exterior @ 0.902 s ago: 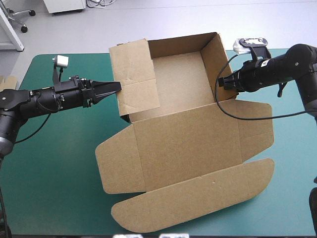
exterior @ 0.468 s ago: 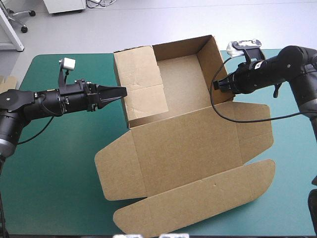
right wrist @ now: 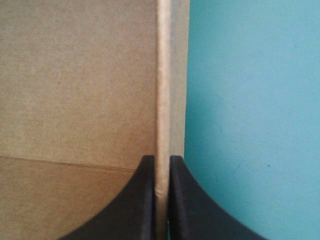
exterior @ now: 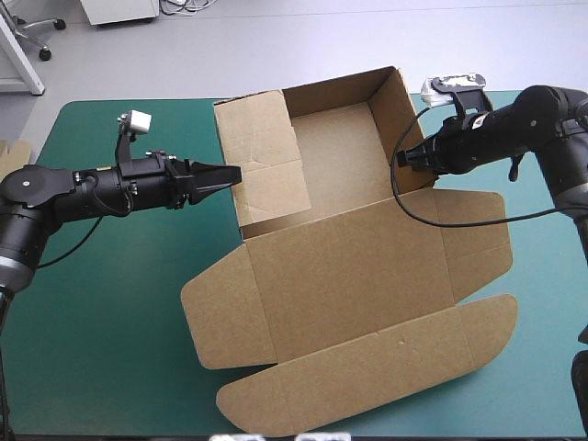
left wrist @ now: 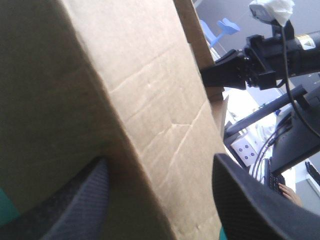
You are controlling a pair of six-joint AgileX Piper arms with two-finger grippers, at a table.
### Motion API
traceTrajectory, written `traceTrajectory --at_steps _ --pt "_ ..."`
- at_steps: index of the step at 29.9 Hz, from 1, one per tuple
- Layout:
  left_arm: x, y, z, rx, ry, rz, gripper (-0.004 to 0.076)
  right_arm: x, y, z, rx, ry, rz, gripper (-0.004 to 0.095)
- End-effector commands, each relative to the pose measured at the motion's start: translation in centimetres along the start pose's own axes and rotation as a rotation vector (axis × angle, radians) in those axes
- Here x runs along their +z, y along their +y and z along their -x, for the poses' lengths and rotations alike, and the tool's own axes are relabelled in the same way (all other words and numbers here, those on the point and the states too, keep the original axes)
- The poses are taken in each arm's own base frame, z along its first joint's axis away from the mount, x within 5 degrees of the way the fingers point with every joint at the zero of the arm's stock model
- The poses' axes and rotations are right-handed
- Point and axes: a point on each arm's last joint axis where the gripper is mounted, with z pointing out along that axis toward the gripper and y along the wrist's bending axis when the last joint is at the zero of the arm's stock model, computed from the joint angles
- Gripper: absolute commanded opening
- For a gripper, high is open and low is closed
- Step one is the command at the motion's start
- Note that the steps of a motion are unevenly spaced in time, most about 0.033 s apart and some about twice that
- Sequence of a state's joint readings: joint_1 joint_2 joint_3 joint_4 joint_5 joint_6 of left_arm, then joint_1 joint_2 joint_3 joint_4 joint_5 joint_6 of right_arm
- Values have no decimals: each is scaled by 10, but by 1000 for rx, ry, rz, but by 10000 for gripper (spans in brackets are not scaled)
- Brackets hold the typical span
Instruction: Fold the box
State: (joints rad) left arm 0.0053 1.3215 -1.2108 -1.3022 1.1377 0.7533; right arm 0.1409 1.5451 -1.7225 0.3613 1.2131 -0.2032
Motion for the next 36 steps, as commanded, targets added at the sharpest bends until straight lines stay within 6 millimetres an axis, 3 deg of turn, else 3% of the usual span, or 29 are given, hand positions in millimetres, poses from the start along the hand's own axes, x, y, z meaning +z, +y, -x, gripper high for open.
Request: traceTrajectory --at_steps 1,14,24,32,36 --pt "-7 -18 10 -3 -69 -2 440 -23 14 9 21 -132 54 -16" --pt "30 -20 1 82 -54 252 434 -23 11 11 77 -155 25 -12" --pt "42 -25 -10 79 -2 336 405 -23 8 14 109 -189 -1 -12" --pt "44 -11 -8 43 -35 492 404 -16 28 16 54 -211 -80 -12" --pt "43 -11 3 68 -145 500 403 -13 37 15 18 -202 -115 -13"
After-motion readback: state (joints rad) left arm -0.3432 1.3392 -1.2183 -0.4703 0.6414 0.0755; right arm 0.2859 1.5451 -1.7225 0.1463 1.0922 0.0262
